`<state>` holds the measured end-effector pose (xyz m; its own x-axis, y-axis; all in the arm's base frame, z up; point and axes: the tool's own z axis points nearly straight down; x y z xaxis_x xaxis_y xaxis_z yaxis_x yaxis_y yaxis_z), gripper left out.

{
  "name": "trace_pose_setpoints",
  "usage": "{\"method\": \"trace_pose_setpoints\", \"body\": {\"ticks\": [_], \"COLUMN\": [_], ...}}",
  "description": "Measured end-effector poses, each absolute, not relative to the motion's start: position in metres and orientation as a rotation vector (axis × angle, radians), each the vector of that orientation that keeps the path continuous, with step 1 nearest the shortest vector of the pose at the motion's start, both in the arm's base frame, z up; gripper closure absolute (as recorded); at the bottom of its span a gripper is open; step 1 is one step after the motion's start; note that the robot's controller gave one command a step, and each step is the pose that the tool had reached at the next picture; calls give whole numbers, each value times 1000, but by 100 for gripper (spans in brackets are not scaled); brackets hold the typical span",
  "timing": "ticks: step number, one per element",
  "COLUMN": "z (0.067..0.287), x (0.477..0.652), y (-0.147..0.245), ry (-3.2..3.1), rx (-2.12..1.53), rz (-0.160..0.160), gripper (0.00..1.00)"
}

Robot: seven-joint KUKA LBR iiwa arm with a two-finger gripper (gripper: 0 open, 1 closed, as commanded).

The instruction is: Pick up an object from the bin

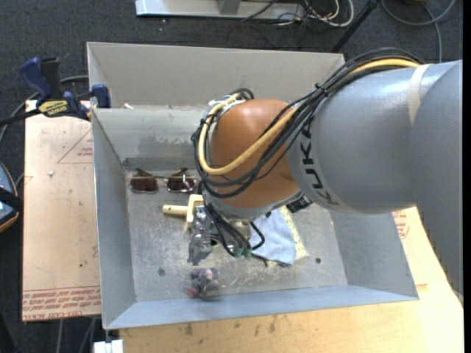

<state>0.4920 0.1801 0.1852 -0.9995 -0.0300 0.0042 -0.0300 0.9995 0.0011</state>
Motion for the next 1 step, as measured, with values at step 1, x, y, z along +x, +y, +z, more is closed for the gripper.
{"method": "trace_pose_setpoints", "body": {"ticks": [1], "z": [172], "x": [498], "y": [143], "ry": [-3090], "rx": [569], "rz": [-2], "gripper": [100]}}
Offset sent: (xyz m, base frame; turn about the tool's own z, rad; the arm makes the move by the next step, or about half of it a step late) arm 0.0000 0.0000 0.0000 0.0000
